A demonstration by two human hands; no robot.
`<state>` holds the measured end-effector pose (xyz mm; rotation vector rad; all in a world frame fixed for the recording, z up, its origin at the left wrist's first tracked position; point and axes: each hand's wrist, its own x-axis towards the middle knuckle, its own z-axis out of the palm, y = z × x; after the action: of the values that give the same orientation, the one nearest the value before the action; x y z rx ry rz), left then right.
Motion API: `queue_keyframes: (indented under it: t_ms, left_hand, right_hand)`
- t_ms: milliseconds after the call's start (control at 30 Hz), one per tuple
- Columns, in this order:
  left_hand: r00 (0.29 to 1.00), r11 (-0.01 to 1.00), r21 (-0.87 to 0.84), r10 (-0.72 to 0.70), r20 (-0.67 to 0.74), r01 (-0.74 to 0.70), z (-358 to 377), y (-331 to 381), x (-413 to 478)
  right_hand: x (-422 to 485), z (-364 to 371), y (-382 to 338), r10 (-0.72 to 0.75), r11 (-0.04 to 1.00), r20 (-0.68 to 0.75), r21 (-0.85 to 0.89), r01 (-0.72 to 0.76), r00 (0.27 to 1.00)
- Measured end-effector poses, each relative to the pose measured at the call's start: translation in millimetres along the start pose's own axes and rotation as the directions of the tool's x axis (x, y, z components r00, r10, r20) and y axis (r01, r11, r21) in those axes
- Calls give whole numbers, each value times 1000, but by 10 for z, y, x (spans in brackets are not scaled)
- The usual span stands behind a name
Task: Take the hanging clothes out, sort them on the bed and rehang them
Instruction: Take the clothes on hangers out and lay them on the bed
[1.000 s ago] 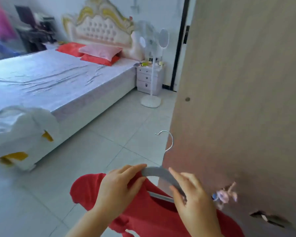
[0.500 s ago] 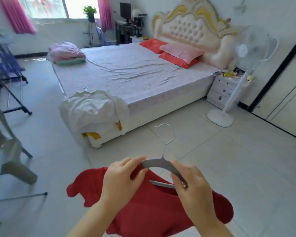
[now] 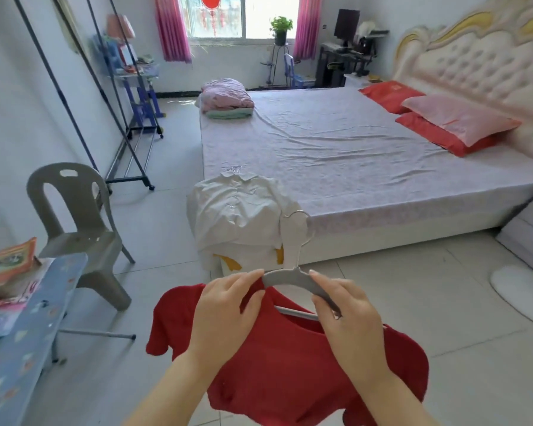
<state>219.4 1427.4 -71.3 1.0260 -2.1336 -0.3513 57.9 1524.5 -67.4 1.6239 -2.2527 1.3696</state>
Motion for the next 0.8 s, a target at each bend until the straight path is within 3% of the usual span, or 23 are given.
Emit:
queue_keyframes:
  t_ms: [400, 800]
  left_hand:
    - [989, 990, 14, -141, -37, 142, 600, -623, 1465]
    - [990, 990, -33, -139, 1, 139, 1207, -1993, 3321]
  right_hand:
    - [1850, 880, 590, -140, 984, 132, 130, 122, 981]
    - [3729, 2348, 927, -93, 991, 189, 117, 71, 978]
